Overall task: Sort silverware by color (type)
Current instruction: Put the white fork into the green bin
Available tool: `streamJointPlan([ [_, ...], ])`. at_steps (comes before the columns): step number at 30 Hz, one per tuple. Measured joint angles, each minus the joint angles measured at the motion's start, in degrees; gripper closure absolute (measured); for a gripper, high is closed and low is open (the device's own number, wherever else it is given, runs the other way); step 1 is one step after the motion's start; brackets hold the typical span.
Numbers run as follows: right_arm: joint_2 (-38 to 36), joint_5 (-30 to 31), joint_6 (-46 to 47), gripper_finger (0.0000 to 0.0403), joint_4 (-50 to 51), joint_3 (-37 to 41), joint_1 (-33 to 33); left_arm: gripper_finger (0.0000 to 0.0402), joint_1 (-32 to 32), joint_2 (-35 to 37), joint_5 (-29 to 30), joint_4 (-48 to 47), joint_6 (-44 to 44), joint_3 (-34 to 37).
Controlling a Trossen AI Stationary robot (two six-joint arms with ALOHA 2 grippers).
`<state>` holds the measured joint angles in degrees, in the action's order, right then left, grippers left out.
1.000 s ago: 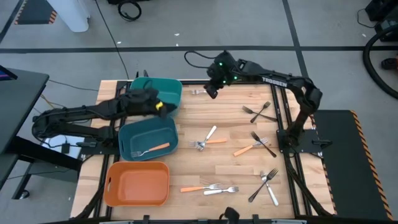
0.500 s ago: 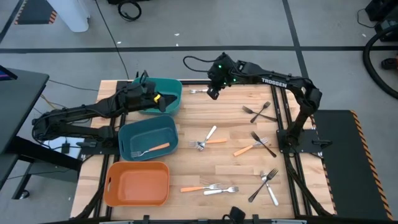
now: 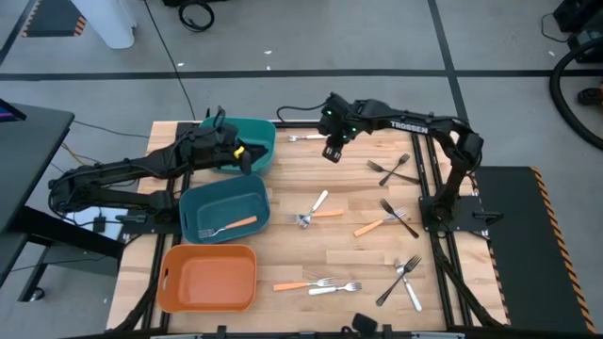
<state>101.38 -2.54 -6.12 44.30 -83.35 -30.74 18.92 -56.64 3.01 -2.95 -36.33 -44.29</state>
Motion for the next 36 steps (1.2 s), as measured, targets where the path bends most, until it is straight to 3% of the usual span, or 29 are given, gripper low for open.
streamJointPlan([
  [9,2.65,-0.96,7.53,0.0294,-0.64,-0.98,-1.31,0.0269,0.86,-1.38,-0.03,1.78,-0.02,0.01],
  [15,1.95,-2.17,7.90,0.0295,1.57,-4.42,-1.66,0.0269,5.03,-6.16,-0.26,4.10,5.87,0.03],
  [20,1.70,-2.54,7.64,0.0295,8.03,-13.17,-1.70,0.0269,9.67,-12.52,-8.89,8.48,6.03,-0.95],
  [24,1.64,-2.61,7.60,0.0295,10.72,-20.20,-1.68,0.0269,11.39,-19.13,-12.28,5.18,13.04,-8.49],
  [28,1.64,-2.61,7.46,0.0295,12.08,-25.15,-1.66,0.0269,13.11,-27.57,-12.32,-5.04,24.14,-20.07],
  [36,1.64,-1.86,6.09,0.0296,16.36,-28.08,-1.92,0.0269,15.82,-45.04,-12.27,-17.88,35.54,-39.97],
])
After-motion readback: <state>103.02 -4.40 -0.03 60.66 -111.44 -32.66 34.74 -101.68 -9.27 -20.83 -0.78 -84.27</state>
